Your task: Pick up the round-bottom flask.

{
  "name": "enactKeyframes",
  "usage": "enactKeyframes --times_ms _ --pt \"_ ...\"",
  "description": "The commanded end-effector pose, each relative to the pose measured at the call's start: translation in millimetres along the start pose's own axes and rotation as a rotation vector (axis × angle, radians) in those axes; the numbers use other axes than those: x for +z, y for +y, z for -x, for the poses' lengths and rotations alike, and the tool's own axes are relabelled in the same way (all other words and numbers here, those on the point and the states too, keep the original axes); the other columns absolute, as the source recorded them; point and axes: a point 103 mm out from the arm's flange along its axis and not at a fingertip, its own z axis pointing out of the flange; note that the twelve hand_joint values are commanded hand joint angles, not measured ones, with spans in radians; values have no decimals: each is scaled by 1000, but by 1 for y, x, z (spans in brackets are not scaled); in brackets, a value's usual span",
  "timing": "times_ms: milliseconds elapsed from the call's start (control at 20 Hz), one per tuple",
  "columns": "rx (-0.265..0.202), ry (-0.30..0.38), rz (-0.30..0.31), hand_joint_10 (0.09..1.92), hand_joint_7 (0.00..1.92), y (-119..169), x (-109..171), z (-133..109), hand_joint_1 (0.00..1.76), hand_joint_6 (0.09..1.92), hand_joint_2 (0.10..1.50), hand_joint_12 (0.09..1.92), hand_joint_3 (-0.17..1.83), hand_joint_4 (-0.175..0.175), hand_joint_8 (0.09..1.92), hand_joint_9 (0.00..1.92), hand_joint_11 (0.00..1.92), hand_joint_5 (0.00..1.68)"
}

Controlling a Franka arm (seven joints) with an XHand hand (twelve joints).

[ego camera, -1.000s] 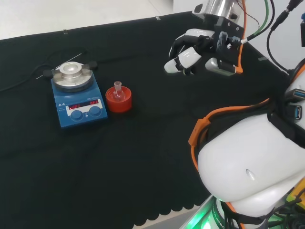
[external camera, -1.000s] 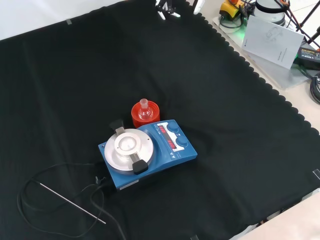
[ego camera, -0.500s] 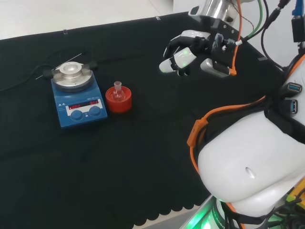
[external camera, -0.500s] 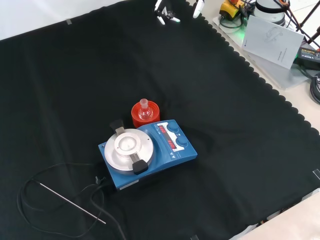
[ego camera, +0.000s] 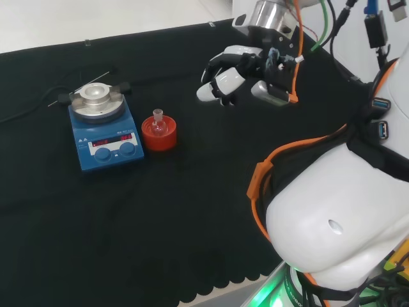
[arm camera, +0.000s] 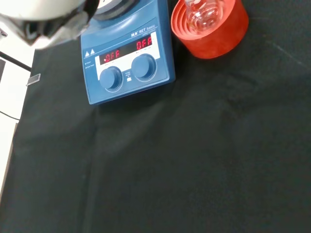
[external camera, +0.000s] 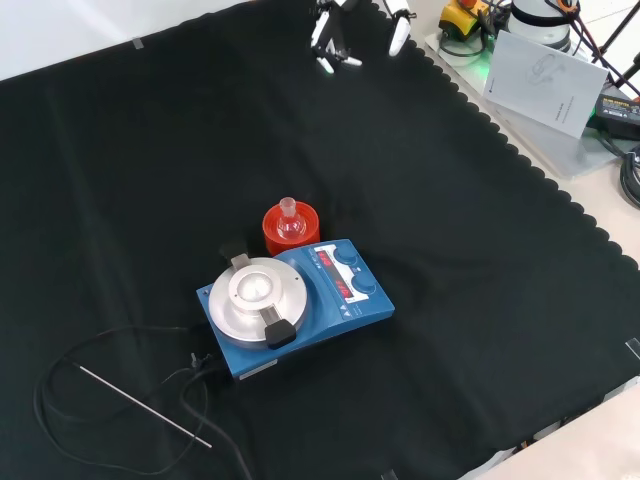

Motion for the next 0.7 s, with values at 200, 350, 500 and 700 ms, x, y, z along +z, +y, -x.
enactKeyframes --times_ms 200,350,500,700 --pt "-12 6 -37 852 995 25 5 -3 896 1094 366 1253 906 -175 1024 1092 962 307" --pt "-13 11 -45 854 995 31 5 0 898 1095 366 1254 907 -175 1025 1092 961 307" --pt "-15 11 -53 857 997 38 7 1 899 1095 366 1255 908 -175 1027 1094 960 307" --pt "-15 19 -60 859 998 46 11 3 901 1096 366 1256 908 -175 1029 1095 961 307"
